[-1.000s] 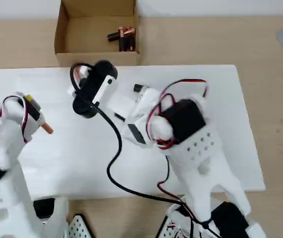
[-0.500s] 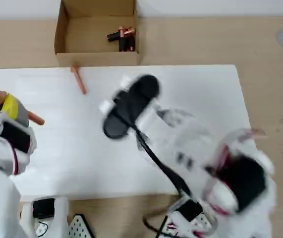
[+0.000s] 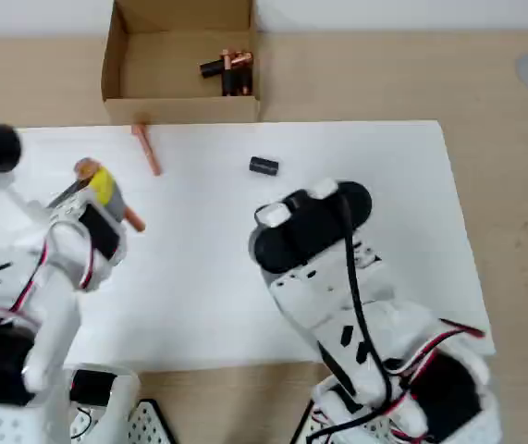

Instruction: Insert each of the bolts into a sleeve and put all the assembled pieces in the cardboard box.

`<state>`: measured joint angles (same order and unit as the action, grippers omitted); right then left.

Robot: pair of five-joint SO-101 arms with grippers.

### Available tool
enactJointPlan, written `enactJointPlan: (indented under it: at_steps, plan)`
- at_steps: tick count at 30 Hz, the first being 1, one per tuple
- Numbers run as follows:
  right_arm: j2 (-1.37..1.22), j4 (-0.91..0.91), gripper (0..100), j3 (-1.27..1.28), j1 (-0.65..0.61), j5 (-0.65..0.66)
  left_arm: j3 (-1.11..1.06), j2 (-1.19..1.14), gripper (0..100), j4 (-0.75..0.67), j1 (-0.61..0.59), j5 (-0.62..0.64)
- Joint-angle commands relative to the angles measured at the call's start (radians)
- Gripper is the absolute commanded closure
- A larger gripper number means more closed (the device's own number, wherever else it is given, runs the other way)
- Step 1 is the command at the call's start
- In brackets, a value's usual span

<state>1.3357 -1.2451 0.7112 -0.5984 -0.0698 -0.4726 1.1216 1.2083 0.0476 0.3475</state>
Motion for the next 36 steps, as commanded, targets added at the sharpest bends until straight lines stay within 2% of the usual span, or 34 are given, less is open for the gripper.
enactJointPlan:
  at_steps: [1, 5, 10, 13, 16, 19, 23, 27, 33, 36]
  plan:
    - [0.119, 0.224, 98.8, 0.216, 0.068, -0.005, -0.115, 0.010, 99, -0.166, 0.021, -0.002]
    - [0.262, 0.410, 98.8, 0.450, 0.085, -0.005, -0.203, 0.010, 99, -0.311, 0.021, -0.002]
    - [0.481, 0.672, 98.8, 0.742, 0.051, -0.005, -0.219, 0.010, 99, -0.393, 0.020, -0.002]
    - [0.595, 0.764, 98.8, 0.872, -0.024, -0.005, -0.221, 0.010, 99, -0.408, 0.031, -0.002]
    - [0.596, 0.821, 98.8, 0.934, -0.139, -0.006, -0.267, 0.010, 99, -0.442, 0.029, -0.003]
    - [0.595, 0.862, 98.8, 0.975, -0.234, -0.006, -0.321, 0.016, 99, -0.531, 0.017, -0.003]
    - [0.595, 0.868, 98.8, 0.977, -0.291, -0.005, -0.384, 0.093, 99, -0.601, -0.002, -0.034]
    - [0.588, 0.868, 98.8, 0.977, -0.315, -0.005, -0.466, 0.232, 99, -0.601, 0.000, -0.094]
    - [0.587, 0.862, 98.8, 0.977, -0.326, -0.008, -0.554, 0.561, 99, -0.562, 0.003, -0.087]
    - [0.587, 0.861, 98.8, 0.977, -0.326, -0.011, -0.571, 0.702, 99, -0.508, 0.048, -0.086]
